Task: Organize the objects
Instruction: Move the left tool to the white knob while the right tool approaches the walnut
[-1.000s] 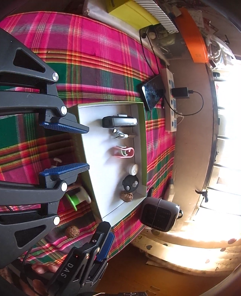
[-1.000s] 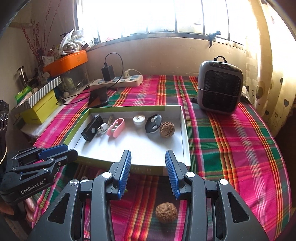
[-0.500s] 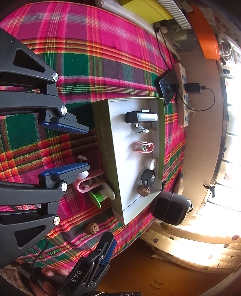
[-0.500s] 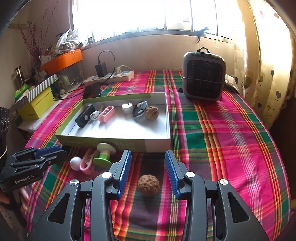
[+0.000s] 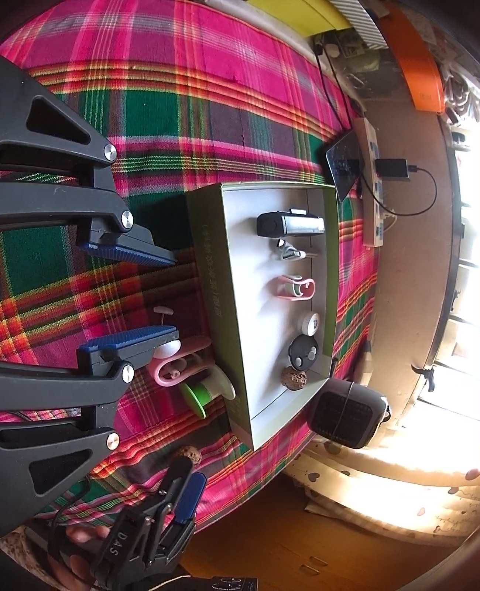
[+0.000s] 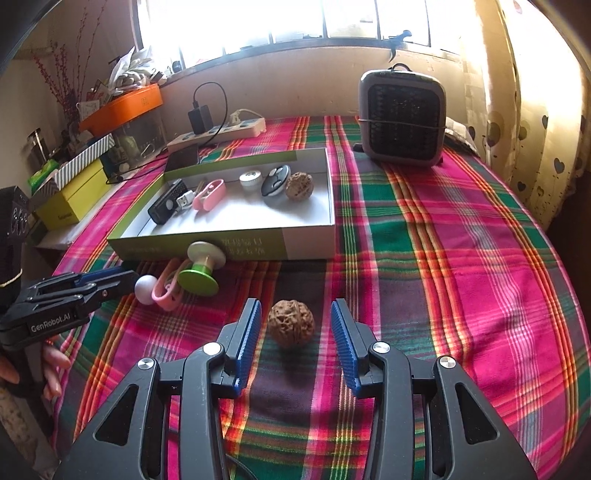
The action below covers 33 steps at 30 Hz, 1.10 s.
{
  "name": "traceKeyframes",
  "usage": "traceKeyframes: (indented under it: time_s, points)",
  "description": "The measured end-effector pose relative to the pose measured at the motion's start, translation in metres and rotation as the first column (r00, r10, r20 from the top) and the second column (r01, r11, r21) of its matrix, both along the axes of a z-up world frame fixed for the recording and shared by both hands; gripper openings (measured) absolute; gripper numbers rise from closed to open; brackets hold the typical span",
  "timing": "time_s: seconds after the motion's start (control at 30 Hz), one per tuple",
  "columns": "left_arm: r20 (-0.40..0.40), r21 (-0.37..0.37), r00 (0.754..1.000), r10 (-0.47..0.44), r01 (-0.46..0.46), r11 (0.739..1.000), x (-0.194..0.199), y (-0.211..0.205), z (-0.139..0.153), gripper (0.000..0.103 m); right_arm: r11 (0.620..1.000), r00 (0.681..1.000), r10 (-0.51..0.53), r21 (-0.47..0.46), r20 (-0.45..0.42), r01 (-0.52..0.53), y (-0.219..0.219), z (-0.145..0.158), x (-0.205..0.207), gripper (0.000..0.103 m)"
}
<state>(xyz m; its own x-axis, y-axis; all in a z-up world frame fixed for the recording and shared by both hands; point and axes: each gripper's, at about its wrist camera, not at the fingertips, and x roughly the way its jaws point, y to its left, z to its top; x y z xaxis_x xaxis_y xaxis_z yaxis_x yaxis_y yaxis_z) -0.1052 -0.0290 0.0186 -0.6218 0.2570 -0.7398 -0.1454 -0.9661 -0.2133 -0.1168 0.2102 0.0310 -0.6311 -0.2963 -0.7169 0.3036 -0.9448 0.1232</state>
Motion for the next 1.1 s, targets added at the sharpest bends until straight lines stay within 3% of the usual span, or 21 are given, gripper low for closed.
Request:
traceKeyframes:
  time_s: [0.07,0.47,0.83,1.1]
  points:
    - [0.0,-0.001,1.0,-0.001,0.001,1.0,0.0,0.0,0.0,0.032,1.0,1.0,0.006,-0.003,0.004,-0.006,-0.001,-0.002,0.0,0.06]
    - [0.001,0.044,0.997,-0.071,0.071,0.996,0.002,0.006,0.002,0.034,0.999,0.999,0.004,0.054,0.054,-0.007,-0.006,-0.011,-0.007,0.06]
    - [0.007,0.029,0.989,-0.148,0.147,0.989,0.006,0.023,0.0,0.035,0.998,0.998,0.006,0.064,0.064,-0.011,-0.007,-0.013,-0.012,0.06]
    - [0.026,0.015,0.99,-0.138,0.138,0.99,0.002,0.025,-0.006,0.035,0.998,0.998,0.013,0.063,0.064,-0.017,-0.009,-0.013,-0.015,0.057]
